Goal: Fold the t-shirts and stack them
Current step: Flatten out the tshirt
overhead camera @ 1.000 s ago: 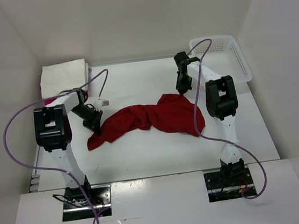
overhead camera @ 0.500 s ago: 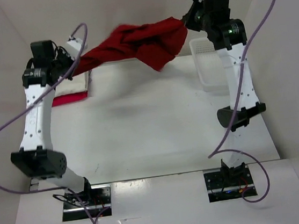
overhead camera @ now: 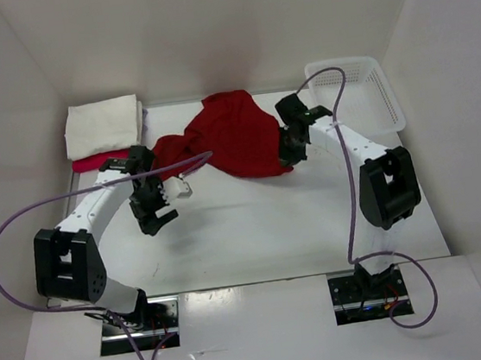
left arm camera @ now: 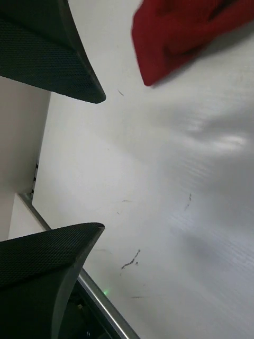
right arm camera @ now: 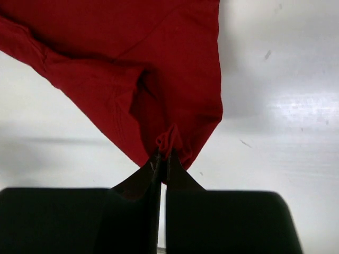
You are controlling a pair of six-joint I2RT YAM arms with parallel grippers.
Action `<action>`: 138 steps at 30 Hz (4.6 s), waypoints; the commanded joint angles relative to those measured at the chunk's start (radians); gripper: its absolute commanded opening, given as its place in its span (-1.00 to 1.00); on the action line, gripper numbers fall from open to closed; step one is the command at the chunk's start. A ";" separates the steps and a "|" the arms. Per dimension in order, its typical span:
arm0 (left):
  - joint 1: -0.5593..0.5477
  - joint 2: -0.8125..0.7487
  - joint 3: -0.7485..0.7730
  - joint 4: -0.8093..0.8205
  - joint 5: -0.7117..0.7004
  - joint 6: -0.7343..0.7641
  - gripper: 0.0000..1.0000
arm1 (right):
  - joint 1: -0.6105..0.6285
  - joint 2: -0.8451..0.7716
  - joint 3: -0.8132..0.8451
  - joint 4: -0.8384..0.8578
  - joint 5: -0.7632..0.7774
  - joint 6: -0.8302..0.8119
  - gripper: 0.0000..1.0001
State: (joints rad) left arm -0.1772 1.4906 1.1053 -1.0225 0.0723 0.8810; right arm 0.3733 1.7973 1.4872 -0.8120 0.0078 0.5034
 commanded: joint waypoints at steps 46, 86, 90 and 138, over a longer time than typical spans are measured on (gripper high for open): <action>-0.245 0.537 0.370 0.461 -0.215 -0.418 0.26 | -0.358 -0.478 -0.275 -0.018 -0.195 -0.101 -1.00; -0.041 0.577 0.387 -0.113 0.164 0.104 -0.90 | -0.358 -0.461 -0.100 -0.093 -0.232 -0.149 -1.00; 0.102 0.671 0.593 0.124 0.250 -0.123 -0.78 | -0.347 -0.425 -0.100 -0.061 -0.252 -0.131 -1.00; 0.065 0.285 0.276 0.302 0.024 -0.165 -1.00 | -0.356 -0.385 0.130 -0.111 -0.223 -0.169 -1.00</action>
State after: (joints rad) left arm -0.1295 1.8915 1.2888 -0.7101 0.1013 0.7517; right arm 0.0231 1.4170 1.4090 -0.9081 -0.2623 0.3710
